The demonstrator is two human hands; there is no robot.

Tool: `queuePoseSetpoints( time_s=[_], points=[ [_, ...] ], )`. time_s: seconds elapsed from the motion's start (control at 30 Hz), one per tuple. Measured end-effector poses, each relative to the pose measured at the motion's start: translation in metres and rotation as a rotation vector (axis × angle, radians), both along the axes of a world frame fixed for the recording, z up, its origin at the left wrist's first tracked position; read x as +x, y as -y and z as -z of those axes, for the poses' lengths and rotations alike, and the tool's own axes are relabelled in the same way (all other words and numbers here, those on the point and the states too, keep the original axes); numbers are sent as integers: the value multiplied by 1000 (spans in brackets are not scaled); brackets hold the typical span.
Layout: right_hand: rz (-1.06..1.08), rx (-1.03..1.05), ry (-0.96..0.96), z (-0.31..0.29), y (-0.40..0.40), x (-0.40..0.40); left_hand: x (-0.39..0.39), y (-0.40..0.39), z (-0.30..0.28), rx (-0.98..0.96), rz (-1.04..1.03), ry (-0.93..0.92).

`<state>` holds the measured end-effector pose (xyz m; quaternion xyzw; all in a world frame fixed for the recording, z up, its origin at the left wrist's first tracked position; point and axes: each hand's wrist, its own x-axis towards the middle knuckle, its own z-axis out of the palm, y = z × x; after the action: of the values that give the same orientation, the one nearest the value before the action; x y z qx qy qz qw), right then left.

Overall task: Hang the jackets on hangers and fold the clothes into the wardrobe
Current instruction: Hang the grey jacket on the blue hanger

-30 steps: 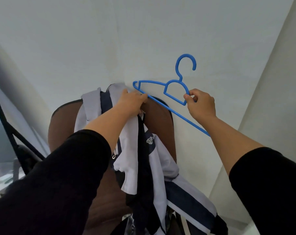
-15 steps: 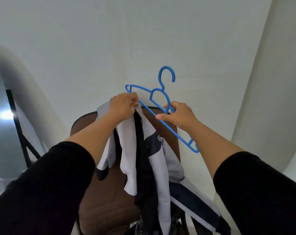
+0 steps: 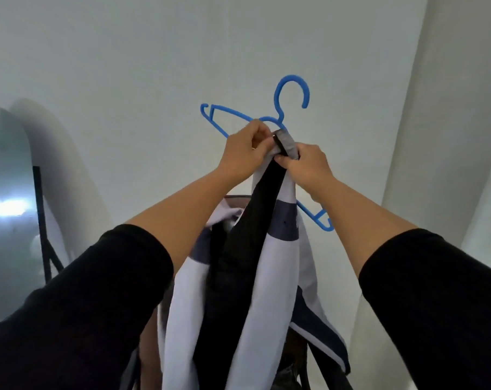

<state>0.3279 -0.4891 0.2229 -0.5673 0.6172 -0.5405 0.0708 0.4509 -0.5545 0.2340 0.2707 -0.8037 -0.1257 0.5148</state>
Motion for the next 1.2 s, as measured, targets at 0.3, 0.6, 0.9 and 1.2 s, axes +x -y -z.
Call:
queuePoseSetpoints(
  time_s=[0.3,0.6,0.9,1.2],
  points=[
    [163,-48,-57,-26,-46,-1,44,-2,61,428,32,613],
    [285,11,-61,-22,-73,7,94,-10,64,680,4,391],
    [200,298,-68,-1,-84,24,149,-16,-19,549,-171,242],
    [81,224,-36,-16,-98,17,153,-11,-11,619,-449,152]
  ],
)
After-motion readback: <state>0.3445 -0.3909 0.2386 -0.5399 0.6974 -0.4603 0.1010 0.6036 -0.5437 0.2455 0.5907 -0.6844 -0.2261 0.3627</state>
